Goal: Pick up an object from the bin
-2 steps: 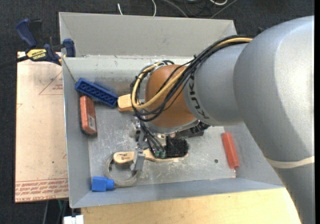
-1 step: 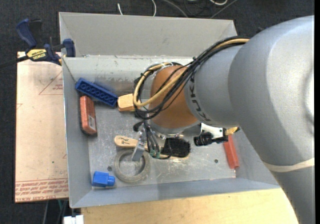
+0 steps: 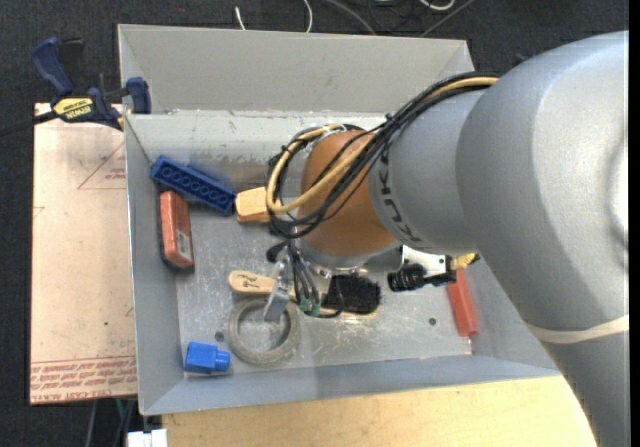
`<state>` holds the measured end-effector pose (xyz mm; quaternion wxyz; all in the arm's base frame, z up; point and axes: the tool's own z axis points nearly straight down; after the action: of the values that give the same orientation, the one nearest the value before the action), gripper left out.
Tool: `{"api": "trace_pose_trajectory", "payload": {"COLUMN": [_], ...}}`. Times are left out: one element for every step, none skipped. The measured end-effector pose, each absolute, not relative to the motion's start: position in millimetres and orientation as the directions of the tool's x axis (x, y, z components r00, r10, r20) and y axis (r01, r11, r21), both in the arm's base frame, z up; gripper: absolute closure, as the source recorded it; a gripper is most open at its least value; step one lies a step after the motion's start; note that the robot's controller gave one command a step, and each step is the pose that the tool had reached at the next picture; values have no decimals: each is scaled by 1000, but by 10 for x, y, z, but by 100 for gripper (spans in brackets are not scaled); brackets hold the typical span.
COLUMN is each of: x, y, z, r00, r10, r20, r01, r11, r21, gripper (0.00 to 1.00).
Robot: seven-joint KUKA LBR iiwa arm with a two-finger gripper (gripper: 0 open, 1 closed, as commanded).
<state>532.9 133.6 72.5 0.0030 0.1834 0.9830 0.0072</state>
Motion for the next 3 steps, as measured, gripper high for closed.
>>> {"api": "trace_pose_trajectory", "payload": {"x": [5296,5323,5288], "y": [1324,1329,1322], "z": [1020,1333,1556], "r00": [-933,-933,-933], "r10": [360,360,359], "r20": [6,-2,10], "r01": [360,359,359], "r11": [933,933,933], "r21": [8,14,6], "gripper": [100,100,100]}}
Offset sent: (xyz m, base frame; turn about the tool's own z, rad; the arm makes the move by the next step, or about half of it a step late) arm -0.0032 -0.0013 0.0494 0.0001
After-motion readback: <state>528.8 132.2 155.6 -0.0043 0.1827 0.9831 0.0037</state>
